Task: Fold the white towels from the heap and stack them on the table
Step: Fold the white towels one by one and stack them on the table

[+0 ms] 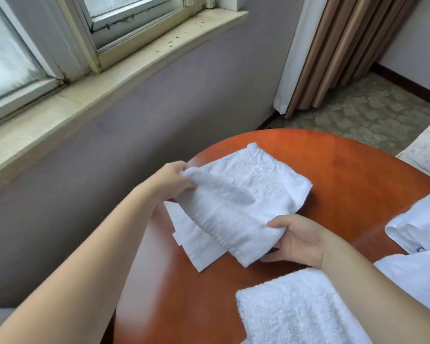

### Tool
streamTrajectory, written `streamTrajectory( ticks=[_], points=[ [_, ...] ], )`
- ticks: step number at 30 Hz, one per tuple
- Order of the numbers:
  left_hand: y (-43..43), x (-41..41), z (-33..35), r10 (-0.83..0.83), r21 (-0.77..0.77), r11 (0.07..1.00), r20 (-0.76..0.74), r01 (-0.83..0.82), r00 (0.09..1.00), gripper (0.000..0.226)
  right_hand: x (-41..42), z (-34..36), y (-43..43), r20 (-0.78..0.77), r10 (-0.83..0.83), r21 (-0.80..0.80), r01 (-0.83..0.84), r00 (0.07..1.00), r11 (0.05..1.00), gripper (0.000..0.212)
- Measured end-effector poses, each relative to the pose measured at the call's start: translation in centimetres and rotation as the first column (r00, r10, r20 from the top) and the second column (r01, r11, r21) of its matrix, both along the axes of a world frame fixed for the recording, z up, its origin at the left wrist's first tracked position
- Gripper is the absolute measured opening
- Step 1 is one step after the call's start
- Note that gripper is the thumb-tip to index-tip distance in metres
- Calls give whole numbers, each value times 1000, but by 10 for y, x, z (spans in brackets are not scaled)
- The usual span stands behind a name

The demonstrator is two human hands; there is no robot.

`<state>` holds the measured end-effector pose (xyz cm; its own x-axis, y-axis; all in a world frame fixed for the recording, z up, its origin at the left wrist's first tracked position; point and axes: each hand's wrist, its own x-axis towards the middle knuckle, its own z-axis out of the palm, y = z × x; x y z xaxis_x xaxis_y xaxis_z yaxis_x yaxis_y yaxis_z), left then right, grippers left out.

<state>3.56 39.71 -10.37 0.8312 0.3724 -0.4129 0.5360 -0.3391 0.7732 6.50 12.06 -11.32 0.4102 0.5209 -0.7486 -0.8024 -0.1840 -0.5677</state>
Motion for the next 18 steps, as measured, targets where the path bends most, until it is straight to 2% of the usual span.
streamTrajectory(
  ticks=[5,8,10,11,12,13,14,15,18],
  points=[
    [19,15,-1,196,110,967,266,-232,944,24,-19,1,36,-79,-277,91,284,958,955,23],
    [25,18,-15,216,203,935,328,-292,920,36,-35,-10,67,-112,-281,82,290,953,953,18],
    [30,12,-31,227,298,914,188,-276,955,48,-44,-19,80,-66,-66,-90,60,996,994,18],
    [31,7,-41,221,357,904,80,-235,972,53,-46,-23,82,-23,134,-239,-135,991,961,23],
    [32,0,-49,204,421,889,-17,-178,979,56,-45,-23,81,22,346,-409,-307,938,859,29],
    [30,-6,-56,185,488,864,-72,-127,980,55,-40,-21,79,57,517,-560,-401,854,725,29],
    [27,-11,-63,159,554,827,-76,-91,984,51,-31,-20,75,96,614,-673,-404,783,619,25],
    [21,-14,-68,116,614,787,-51,-60,992,44,-18,-18,71,147,647,-742,-349,749,573,23],
    [-3,-13,-82,-65,702,712,50,11,997,32,32,-16,53,374,652,-863,-10,659,505,23]
  ],
)
